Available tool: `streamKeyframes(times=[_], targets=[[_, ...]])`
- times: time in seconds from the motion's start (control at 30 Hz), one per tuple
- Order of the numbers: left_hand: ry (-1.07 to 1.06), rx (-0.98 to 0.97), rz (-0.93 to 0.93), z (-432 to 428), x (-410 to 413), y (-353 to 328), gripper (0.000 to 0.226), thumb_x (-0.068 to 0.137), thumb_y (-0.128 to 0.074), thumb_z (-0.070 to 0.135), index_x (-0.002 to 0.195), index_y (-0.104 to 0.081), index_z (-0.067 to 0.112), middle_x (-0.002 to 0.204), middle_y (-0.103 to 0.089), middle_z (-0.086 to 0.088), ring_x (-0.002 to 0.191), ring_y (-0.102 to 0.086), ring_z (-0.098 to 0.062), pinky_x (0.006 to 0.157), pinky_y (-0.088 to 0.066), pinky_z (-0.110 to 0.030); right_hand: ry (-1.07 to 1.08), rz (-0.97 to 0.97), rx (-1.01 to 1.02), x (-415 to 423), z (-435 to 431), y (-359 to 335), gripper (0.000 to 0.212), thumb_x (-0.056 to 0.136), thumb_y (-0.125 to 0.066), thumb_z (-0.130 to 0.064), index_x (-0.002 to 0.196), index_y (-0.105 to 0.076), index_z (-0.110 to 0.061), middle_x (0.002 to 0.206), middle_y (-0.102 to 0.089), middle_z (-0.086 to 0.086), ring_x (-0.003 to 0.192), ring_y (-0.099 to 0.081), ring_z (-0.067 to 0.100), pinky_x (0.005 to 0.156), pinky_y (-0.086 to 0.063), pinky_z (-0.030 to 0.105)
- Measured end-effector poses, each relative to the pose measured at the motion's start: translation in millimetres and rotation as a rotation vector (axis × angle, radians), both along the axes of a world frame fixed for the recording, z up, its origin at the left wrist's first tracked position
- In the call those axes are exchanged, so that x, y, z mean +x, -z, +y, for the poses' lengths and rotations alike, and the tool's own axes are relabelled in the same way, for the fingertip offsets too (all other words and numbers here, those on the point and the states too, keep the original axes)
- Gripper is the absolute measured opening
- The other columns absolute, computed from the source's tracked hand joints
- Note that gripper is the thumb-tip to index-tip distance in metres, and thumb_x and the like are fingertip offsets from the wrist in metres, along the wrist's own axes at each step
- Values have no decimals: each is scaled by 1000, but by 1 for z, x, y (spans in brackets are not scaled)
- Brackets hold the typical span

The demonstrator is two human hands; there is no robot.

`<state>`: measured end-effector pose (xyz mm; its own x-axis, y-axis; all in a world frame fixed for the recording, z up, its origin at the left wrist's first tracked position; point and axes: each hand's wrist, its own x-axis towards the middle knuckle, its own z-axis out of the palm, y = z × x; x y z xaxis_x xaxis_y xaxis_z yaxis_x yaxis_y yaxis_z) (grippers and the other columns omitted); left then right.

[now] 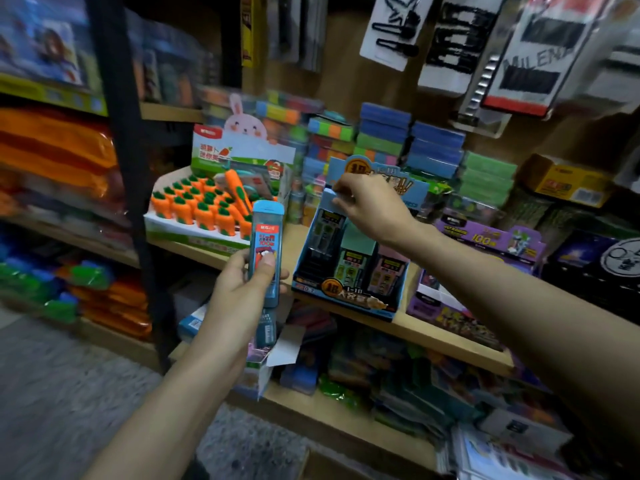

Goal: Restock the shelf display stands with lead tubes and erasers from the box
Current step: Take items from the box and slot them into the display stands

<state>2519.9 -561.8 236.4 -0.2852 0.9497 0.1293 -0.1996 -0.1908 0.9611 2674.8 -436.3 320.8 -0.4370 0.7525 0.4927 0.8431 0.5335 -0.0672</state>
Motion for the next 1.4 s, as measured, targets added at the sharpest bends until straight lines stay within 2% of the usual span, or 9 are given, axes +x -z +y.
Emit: streamKeyframes(times=[0.3,0.57,0.73,0.83,0.9,0.97,1.1,1.23,1.4], targets=[[-28,-15,9,-2,-15,8,10,94,-50,31,100,-58,31,73,-70,11,64,-65,0,61,-45,-22,-10,-46,-97,-4,3,2,22,92,-55,-17,110,-63,-6,109,-66,17,99,-60,34,81,-50,43],[31,-2,-15,-2,-2,3,8,94,-51,28,91,-58,30,67,-69,11,58,-63,2,52,-50,-14,44,-55,-49,-7,14,18,19,89,-53,-10,105,-62,-7,106,-65,14,101,-58,31,79,-49,39],[54,-12,21,-3,5,4,6,93,-52,29,94,-57,31,77,-68,7,61,-63,0,62,-49,-21,45,-148,-81,-8,7,8,30,95,-51,-27,117,-62,-10,116,-53,15,112,-45,30,89,-39,36],[82,-15,37,-4,12,5,11,93,-51,28,102,-58,29,79,-68,7,65,-65,-3,60,-50,-17,-57,168,-195,-2,-24,0,28,97,-48,-29,110,-64,-11,102,-57,6,94,-51,16,79,-38,27],[121,-21,66,-6,19,6,12,93,-52,27,104,-58,28,80,-69,7,68,-66,-3,63,-51,-16,-171,553,-504,5,-55,1,27,97,-47,-33,99,-65,-13,87,-61,-2,76,-55,6,65,-41,17],[167,-29,73,-8,29,7,9,93,-52,25,99,-58,27,79,-69,5,67,-66,-5,65,-51,-19,-220,713,-679,13,-82,11,20,96,-50,-29,90,-62,-14,78,-62,-4,67,-56,5,58,-41,16],[273,-64,145,-16,52,8,14,93,-52,27,105,-59,24,83,-70,2,68,-67,-2,58,-49,-13,-193,899,-716,38,-109,33,8,92,-55,-10,87,-61,-11,68,-63,0,57,-57,7,54,-42,19],[340,-89,192,-17,71,6,17,93,-50,32,110,-54,29,93,-67,4,68,-66,2,66,-49,-21,-144,1129,-725,77,-112,33,13,92,-55,-7,80,-60,-10,65,-65,1,55,-61,7,50,-46,16],[366,-69,239,-8,89,6,16,98,-43,21,109,-54,17,67,-67,17,58,-59,4,57,-48,-17,-56,1292,-537,135,-94,13,12,92,-56,-9,81,-60,-13,67,-67,2,57,-63,8,51,-49,18]])
